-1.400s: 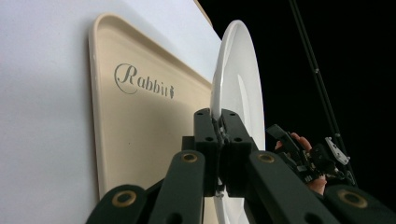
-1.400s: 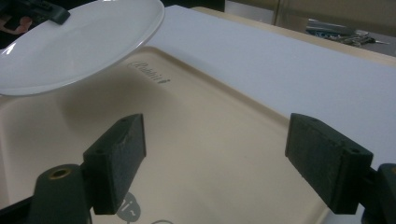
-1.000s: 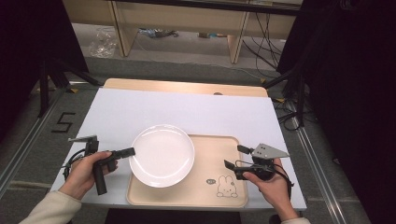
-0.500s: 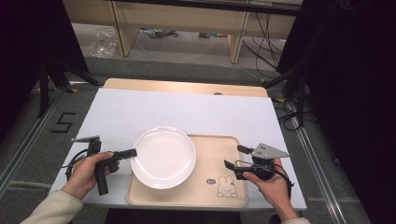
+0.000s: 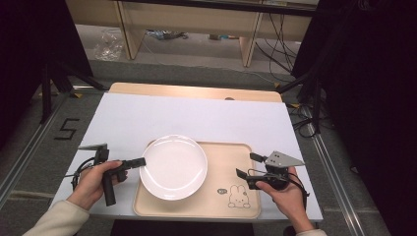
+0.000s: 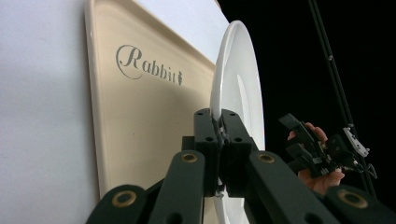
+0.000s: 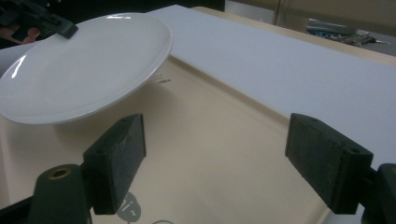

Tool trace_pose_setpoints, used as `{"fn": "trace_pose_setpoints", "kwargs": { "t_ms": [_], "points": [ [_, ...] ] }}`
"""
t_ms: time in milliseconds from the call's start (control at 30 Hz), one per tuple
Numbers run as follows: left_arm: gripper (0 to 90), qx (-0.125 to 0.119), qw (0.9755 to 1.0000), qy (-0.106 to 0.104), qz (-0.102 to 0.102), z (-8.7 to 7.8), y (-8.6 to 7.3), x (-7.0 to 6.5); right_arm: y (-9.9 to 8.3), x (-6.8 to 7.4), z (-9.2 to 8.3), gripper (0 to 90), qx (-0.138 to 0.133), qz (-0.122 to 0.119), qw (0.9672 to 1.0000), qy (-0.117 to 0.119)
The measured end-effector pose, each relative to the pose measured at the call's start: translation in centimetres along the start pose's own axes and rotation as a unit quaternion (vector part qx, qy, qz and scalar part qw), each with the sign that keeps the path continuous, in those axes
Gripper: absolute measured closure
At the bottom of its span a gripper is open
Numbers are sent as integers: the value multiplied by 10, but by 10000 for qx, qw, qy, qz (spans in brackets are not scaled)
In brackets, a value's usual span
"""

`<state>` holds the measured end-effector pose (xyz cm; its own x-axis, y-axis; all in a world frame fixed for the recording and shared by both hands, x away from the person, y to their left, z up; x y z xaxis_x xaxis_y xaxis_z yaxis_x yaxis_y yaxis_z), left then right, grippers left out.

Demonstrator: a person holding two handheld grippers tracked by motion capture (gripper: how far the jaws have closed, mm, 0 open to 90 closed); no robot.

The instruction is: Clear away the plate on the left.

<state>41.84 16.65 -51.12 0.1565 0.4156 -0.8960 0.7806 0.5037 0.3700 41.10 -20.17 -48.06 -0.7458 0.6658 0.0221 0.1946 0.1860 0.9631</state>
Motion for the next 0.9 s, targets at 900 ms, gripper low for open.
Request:
{"fn": "trace_pose_setpoints", "kwargs": {
  "t_ms": [900],
  "points": [
    [865,110,9998,173,62,8,-4,5,0,1,0,212,7,19,10000,22]
  ]
}}
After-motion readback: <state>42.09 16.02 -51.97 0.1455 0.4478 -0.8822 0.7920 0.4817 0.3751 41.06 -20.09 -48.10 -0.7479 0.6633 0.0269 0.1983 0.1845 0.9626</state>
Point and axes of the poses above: each handheld gripper's, and its own axes: z roughly forward along the jaws, y roughly out of its top, x roughly to its left, the point moved 9 cm from there along z, roughly forward along the jaws, and after that the axes turned 9 degrees about -x, right-handed, at the moved point
